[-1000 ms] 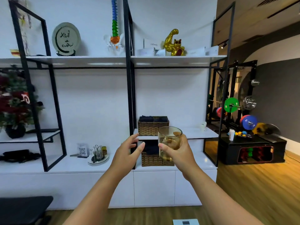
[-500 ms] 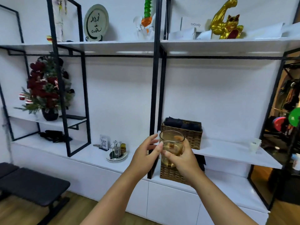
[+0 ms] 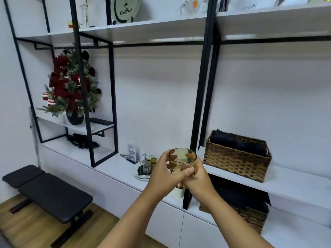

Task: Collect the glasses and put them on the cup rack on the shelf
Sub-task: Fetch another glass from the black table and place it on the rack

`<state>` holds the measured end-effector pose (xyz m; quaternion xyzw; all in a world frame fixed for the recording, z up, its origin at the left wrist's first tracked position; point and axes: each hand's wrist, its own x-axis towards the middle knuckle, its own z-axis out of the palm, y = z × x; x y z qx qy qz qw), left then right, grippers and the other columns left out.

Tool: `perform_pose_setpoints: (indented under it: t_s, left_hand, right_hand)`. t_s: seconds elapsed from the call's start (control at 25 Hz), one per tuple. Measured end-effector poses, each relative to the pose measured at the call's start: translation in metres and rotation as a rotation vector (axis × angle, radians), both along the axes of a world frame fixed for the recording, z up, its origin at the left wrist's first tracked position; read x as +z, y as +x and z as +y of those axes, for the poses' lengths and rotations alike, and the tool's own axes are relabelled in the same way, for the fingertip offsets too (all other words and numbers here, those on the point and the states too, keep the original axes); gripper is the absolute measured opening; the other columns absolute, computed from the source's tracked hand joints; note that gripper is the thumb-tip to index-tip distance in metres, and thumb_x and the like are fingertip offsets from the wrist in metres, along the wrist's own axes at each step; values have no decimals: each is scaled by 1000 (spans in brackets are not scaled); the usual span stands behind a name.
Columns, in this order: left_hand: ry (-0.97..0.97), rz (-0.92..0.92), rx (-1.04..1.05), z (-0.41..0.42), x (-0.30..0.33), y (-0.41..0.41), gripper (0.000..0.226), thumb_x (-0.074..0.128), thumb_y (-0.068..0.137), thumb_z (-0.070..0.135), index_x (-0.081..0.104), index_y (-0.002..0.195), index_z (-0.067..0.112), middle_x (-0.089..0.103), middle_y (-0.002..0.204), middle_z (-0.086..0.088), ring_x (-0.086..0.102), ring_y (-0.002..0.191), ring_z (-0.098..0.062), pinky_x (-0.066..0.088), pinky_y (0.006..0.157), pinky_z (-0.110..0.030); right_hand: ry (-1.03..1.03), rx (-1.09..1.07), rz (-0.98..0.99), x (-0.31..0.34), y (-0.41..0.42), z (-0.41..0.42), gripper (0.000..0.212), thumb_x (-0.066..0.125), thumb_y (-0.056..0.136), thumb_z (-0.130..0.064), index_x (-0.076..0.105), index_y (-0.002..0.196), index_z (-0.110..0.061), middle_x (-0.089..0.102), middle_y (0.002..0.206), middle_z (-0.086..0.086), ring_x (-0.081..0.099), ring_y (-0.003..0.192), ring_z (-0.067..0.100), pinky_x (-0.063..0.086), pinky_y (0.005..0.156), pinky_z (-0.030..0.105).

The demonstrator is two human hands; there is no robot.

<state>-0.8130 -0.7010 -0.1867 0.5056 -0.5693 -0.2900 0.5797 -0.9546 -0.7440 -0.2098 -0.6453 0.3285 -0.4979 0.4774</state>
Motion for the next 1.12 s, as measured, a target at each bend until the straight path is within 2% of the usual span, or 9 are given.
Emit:
perform_pose_setpoints:
  t_s: [0.12,0.24,0.36,0.44,0.56,0.68,0.8,0.96,1.12]
  left_hand:
    - [14,-12,94,-53,0,41,75,96,60,50,62,125,34,72,117,14,69,105,0,59,94,-35]
    - [12,-18,131,-105,8,87,73,97,56,51,61,119,43,70,115,19,70,100,2,62,87,-36]
    - [-6,-5,148,-146,16,124,69,99,57,48,59,112,48,67,114,24,67,98,9,60,78,-21]
    - [-18,32,164,-172,20,146,74,97,54,53,59,116,46,67,116,22,68,99,8,59,75,-18]
    - [-13,112,177,-216,24,178,86,94,52,60,59,127,36,69,120,16,72,102,-2,60,73,-26]
    - [4,219,188,-265,18,208,88,95,53,58,61,129,31,73,120,11,74,103,-6,61,86,-30]
    - [53,285,197,-316,7,233,87,96,54,61,61,129,34,75,119,11,75,105,-10,61,91,-42]
    - [59,302,237,-386,-8,276,90,94,51,68,62,128,36,75,118,12,74,106,-5,61,88,-34]
    - [100,241,216,-440,-17,321,109,93,52,70,47,146,41,74,123,13,68,113,4,50,95,-23]
  right_hand:
    - [19,56,10,-3,42,-56,56,82,83,-11,60,130,-33,77,121,-1,75,112,20,63,79,33]
    - [16,127,14,0,86,-112,57,83,88,-15,58,135,-38,75,129,0,72,119,22,64,87,44]
    - [43,223,-14,3,124,-159,64,84,90,-18,53,144,-33,72,135,5,68,126,25,58,100,47]
    - [125,296,-86,0,145,-188,70,87,88,-24,50,148,-29,70,138,11,66,128,29,54,104,47]
    - [335,379,-288,-8,171,-237,67,84,91,-33,51,149,-24,67,139,18,66,128,36,55,100,45]
    - [516,446,-511,-24,200,-285,54,69,102,-38,54,149,-16,60,147,24,65,127,38,56,98,47]
    - [626,533,-607,-41,233,-334,60,70,100,-45,58,148,-13,58,148,25,63,130,38,55,99,48]
    - [676,534,-637,-52,281,-408,63,80,93,-41,62,145,-12,58,148,24,60,134,39,56,99,46]
    - [701,494,-662,-56,316,-466,53,77,95,-35,67,138,-5,61,143,28,70,119,36,61,87,40]
